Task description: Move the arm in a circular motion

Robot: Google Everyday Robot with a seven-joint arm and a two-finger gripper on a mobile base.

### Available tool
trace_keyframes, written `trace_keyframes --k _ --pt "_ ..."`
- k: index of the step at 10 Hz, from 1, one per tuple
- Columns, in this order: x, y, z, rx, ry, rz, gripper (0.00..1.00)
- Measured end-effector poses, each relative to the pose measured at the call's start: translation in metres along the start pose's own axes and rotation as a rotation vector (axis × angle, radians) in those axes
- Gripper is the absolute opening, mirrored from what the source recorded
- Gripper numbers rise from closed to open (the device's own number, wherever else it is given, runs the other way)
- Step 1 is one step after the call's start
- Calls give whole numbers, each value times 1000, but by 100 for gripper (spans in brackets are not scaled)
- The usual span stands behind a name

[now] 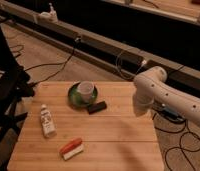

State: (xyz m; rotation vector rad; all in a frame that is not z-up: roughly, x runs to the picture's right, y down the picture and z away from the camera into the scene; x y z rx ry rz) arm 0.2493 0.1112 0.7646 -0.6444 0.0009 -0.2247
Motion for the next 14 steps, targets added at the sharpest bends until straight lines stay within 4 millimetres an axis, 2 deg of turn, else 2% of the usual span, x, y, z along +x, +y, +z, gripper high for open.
trace_keyframes --k 2,4,5,6,8,9,11,13,14 --pt "22 -39 -1 27 71 29 0" --pt "9 -83 1 58 92 9 0" --pt "-13 -113 3 77 86 -27 0" --pt "-37 -133 3 96 65 -68 0" --pt "-86 -156 -3 134 12 -158 0" --pt "-110 -157 -8 150 -17 -208 0" --pt "-160 -141 -21 172 -86 -332 0" --pt "-194 -105 -29 170 -157 -423 0" --pt "-200 -87 -26 152 -178 -440 0"
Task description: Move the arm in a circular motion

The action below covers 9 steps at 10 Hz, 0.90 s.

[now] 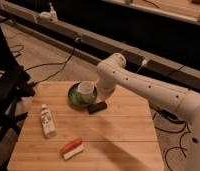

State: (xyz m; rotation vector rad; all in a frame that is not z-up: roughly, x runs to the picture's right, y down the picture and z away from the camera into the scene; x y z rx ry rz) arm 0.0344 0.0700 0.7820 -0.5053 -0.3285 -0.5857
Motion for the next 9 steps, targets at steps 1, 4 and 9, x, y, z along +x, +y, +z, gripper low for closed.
trace_keyframes --k 1,4,9 --pt "-10 21 3 -23 -27 -3 0" --pt "17 92 12 -127 -28 114 0" --pt "156 124 15 -225 169 363 0"
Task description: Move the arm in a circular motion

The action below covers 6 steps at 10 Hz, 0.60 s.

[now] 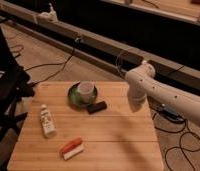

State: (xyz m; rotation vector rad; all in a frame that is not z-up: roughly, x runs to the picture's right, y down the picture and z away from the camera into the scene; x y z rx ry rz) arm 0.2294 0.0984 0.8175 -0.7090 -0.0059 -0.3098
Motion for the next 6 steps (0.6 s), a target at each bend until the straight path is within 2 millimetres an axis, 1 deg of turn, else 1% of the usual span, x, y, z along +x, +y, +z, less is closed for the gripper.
trace_keyframes --k 1,2,3,4,5,6 --pt "5 -19 -1 10 17 12 0" --pt "6 -46 -5 30 33 18 0" --pt "1 -69 -9 51 41 6 0" --pt "-14 -95 -17 78 39 -23 0" --pt "-31 -114 -25 108 28 -58 0" --pt "-54 -130 -34 140 9 -105 0"
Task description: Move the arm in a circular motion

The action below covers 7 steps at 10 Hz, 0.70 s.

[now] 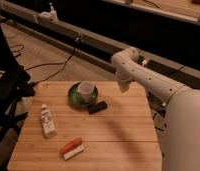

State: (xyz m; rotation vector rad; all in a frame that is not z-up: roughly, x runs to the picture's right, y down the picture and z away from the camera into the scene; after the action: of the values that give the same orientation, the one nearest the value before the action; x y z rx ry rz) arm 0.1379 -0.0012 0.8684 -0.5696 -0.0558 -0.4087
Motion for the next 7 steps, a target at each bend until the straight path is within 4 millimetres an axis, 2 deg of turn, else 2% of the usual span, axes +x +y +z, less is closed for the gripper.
trace_keyframes --k 1,3,5,7 --pt "-26 -13 -9 33 -28 -55 0" --pt "-68 -15 -27 83 -74 -159 0" --pt "-108 8 -41 117 -113 -263 0" --pt "-131 57 -42 97 -136 -331 0"
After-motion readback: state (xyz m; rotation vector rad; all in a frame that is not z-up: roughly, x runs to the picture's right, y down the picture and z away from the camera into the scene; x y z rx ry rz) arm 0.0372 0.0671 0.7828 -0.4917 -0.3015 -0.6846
